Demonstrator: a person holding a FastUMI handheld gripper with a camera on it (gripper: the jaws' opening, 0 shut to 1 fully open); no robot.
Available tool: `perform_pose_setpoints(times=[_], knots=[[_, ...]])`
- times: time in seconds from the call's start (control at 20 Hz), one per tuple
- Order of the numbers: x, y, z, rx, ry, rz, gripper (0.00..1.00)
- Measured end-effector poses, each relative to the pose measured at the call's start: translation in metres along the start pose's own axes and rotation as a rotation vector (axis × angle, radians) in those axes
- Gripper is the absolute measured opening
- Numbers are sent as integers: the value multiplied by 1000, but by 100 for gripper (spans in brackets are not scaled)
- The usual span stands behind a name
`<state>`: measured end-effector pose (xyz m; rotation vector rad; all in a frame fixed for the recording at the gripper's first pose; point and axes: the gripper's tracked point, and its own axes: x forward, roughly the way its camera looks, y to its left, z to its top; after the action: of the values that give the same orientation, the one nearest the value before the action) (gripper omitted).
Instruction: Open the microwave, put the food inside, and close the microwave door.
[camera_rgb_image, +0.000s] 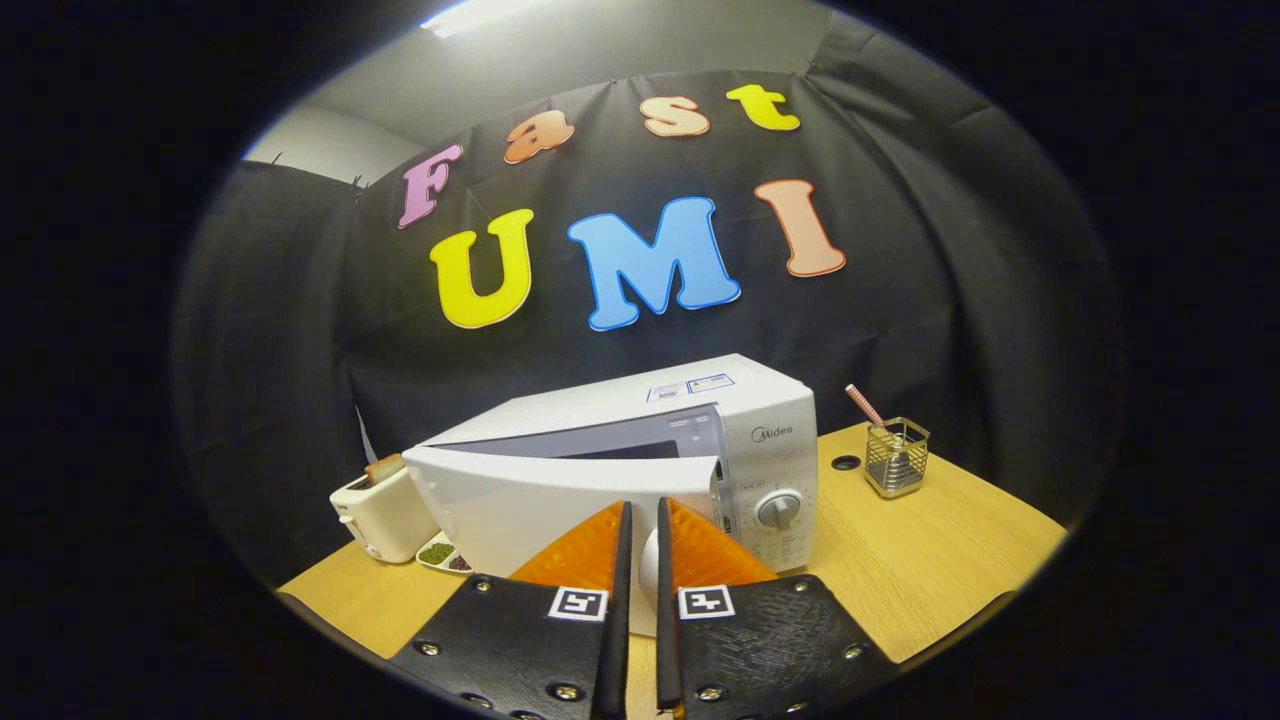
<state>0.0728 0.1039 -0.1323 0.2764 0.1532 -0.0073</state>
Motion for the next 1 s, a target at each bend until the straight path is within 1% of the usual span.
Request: perform_pose_setpoints(times=[0.05, 0.5, 0.6, 0.75, 0.85, 0.9, 1.0], knots=[[6, -3, 2, 11, 10, 4, 11], [67, -26, 16, -69, -1, -75, 11], [73, -28, 18, -73, -5, -91, 11], [75, -30, 20, -104, -24, -94, 11], [87, -34, 18, -103, -20, -89, 11], [83, -31, 22, -84, -31, -86, 11], [84, -34, 18, -119, -31, -87, 10]])
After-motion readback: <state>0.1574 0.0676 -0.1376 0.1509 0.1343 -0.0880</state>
